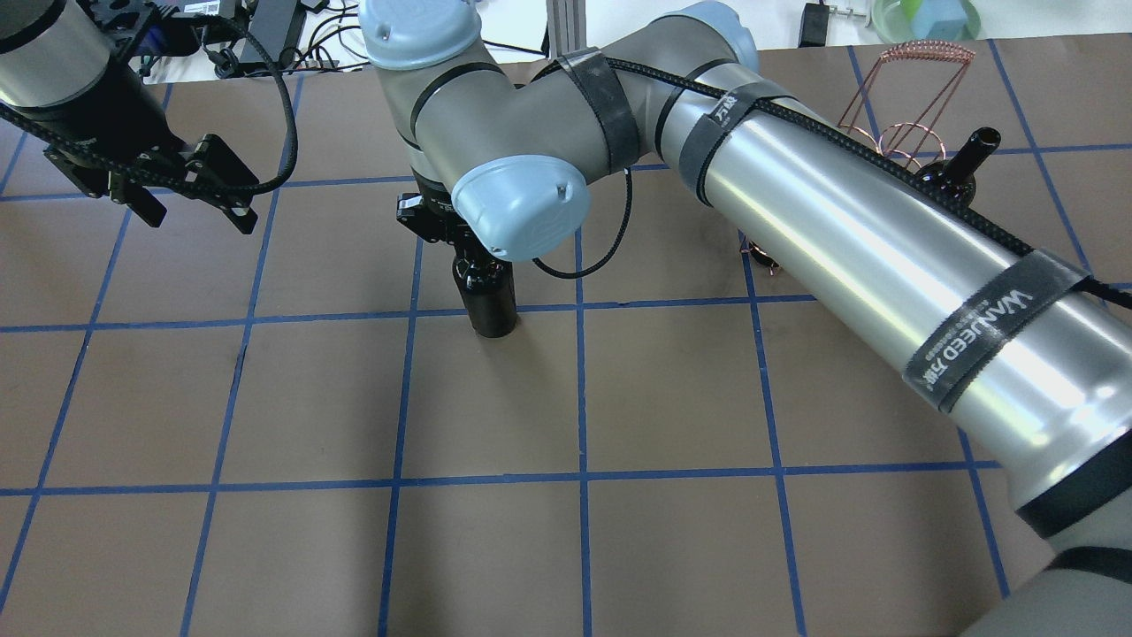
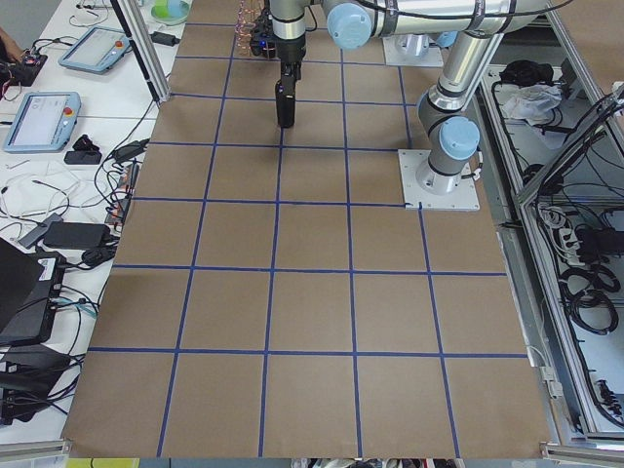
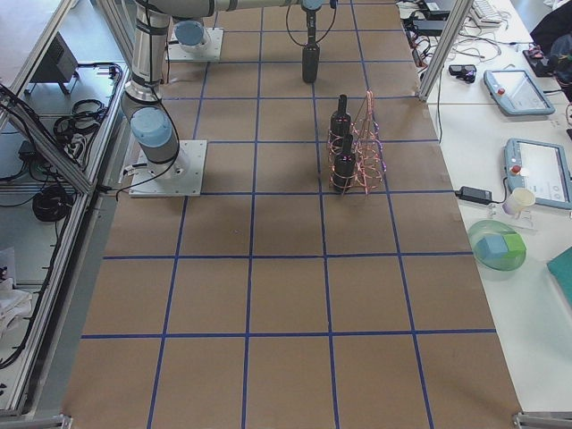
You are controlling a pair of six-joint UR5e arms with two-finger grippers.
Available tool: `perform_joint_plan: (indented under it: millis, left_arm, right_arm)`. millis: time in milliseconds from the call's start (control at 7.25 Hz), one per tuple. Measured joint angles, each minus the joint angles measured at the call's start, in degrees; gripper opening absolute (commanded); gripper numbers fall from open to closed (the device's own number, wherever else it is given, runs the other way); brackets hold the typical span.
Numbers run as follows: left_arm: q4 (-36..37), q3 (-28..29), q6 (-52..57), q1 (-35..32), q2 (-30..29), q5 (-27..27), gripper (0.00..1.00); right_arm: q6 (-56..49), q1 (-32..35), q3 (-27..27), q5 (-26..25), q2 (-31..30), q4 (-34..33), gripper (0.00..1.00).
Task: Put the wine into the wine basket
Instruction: 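Lift the bottle off the table with the right gripper, then carry the bottle to the copper wine rack and tilt it into a slot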
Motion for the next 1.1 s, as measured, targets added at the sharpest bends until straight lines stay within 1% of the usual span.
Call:
perform_joint_plan:
  millis: [414, 690, 828, 1103]
  left_arm:
    - [0.2, 0.0, -0.01, 0.0, -0.47, 0.02, 1.0]
    - [0.28, 0.0, -0.02, 0.0, -0.74, 0.08, 1.0]
    - [0.31, 0.0, -0.02, 0.0, -0.85, 0.08, 1.0]
    - [0.39, 0.0, -0.02, 0.0, -1.02, 0.09, 1.0]
  right_arm:
    - [-1.18, -0.15, -0.11, -0.23, -0.1, 0.23, 0.0]
    - [-4.84, -1.69, -0.3, -0.82, -1.11, 0.96, 0.0]
    - [-8.13, -3.51, -0.33, -1.24, -2.57, 2.65, 0.0]
    - [-17.41, -9.36, -0.27, -2.87, -7.14, 7.62, 0.0]
